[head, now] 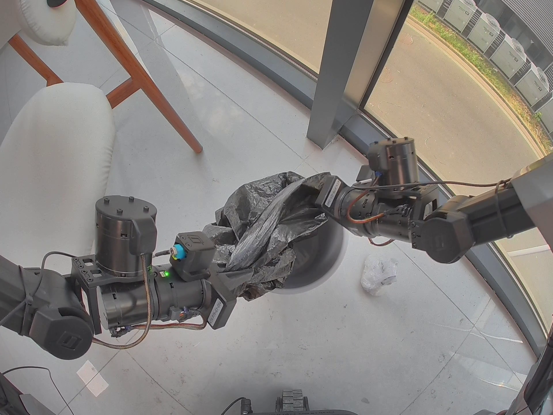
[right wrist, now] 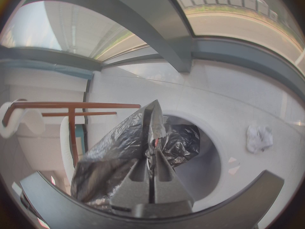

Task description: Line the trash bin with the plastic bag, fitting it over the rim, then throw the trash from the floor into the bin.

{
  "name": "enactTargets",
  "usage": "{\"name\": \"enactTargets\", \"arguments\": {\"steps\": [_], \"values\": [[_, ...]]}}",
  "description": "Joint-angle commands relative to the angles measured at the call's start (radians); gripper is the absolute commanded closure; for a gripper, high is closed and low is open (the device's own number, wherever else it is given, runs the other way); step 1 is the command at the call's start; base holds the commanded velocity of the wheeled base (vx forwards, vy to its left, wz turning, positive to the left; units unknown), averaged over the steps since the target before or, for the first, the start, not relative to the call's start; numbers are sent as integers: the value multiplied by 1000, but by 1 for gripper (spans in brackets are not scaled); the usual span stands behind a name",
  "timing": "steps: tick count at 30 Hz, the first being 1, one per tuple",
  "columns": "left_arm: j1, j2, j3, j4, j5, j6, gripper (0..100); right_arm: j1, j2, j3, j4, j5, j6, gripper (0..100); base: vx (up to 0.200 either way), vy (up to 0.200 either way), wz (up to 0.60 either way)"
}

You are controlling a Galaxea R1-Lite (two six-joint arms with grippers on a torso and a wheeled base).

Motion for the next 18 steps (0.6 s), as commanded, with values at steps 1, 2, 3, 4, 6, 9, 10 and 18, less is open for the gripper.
{"name": "enactTargets", "arguments": {"steps": [1,2,3,4,6,9,10,18], "values": [[-5,58,-68,0,58,-31,100,-58,-141,102,1,99,-177,100,0,0,0],[-5,75,-78,0,63,-34,100,-69,-155,132,0,116,-235,100,0,0,0],[-5,91,-89,0,65,-34,100,-81,-166,164,0,130,-292,100,0,0,0],[-5,110,-97,-1,65,-34,100,-95,-176,198,-2,138,-344,100,0,0,0],[-5,121,-101,-1,65,-34,100,-104,-184,220,-3,144,-373,100,0,0,0],[-8,160,-112,-1,65,-30,100,-138,-206,313,-19,181,-459,100,0,0,0],[-8,160,-112,-1,65,-30,100,-138,-206,313,-19,181,-459,100,0,0,0],[-53,234,-111,-3,58,-37,100,-192,-180,344,-78,197,-472,100,0,0,0]]}}
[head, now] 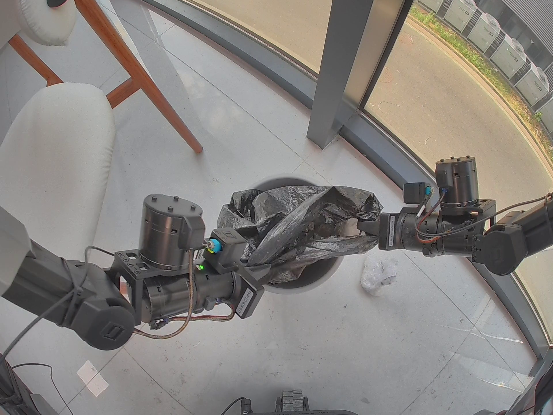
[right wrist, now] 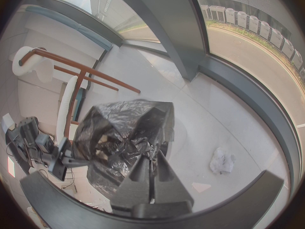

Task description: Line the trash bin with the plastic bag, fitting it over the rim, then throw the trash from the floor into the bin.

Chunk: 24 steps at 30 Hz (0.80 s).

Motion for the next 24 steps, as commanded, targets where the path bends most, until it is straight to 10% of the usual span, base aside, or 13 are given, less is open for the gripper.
{"name": "enactTargets", "arguments": {"steps": [1,3,4,24], "values": [[-27,69,-4,-9,-4,-1,100,-34,9,15,-27,6,-3,100,0,0,0],[-27,71,-4,-11,-4,-1,100,-34,9,15,-27,8,-3,100,0,0,0],[-25,78,8,-55,-7,-2,0,-37,11,26,-28,6,-3,100,0,0,0],[12,120,-115,-54,33,-48,0,4,4,83,-84,-2,-6,100,0,0,0]]}}
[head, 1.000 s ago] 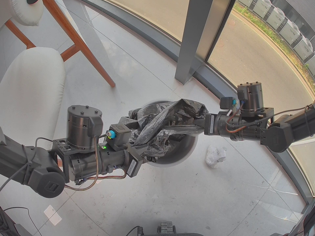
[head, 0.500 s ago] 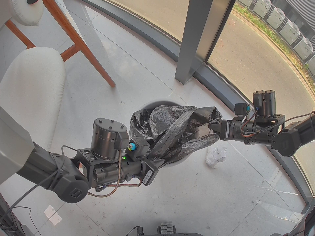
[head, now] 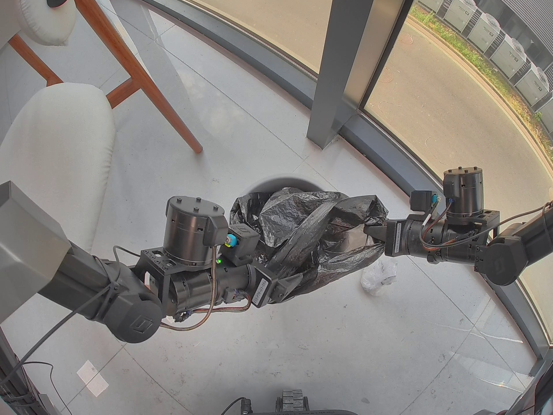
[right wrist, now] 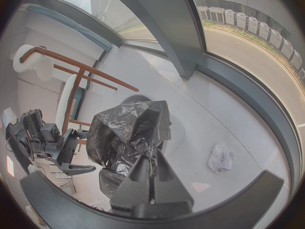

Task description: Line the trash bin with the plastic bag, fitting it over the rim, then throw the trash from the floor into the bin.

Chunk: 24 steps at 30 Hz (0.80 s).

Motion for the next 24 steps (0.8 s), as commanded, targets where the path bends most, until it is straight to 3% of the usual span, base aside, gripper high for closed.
{"name": "enactTargets", "arguments": {"steps": [1,3,4,12,16,20,24], "values": [[0,26,-26,-4,2,1,0,11,-2,2,-1,-3,-1,100,0,0,0],[0,31,-18,-5,2,1,0,11,-2,2,0,-3,-1,100,0,0,0],[0,29,-16,-4,3,1,100,8,-2,2,0,-3,-1,100,0,0,0],[9,-20,-1,-2,-1,-8,100,-19,0,24,-1,-3,-7,100,0,0,0],[111,-75,-73,14,-4,-32,100,-48,11,44,-40,6,-70,100,0,0,0],[170,-78,-158,64,-10,-88,100,-57,41,39,-98,40,-81,100,0,0,0],[184,-80,-250,156,-9,-164,100,-66,60,52,-142,75,-105,100,0,0,0]]}}
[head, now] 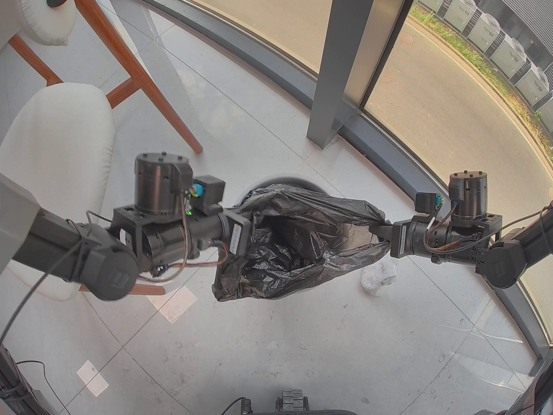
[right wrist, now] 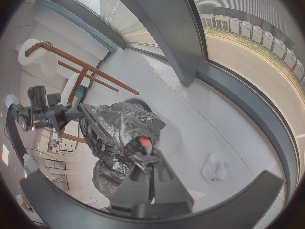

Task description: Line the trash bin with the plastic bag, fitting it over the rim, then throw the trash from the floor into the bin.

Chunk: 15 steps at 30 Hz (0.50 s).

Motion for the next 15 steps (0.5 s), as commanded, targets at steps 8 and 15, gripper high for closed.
{"name": "enactTargets", "arguments": {"steps": [8,15], "values": [[34,-13,-127,74,8,-101,100,-29,64,35,-42,48,-80,100,0,0,0],[-2,-21,-114,80,10,-153,100,41,23,88,-43,40,-38,100,0,0,0]]}}
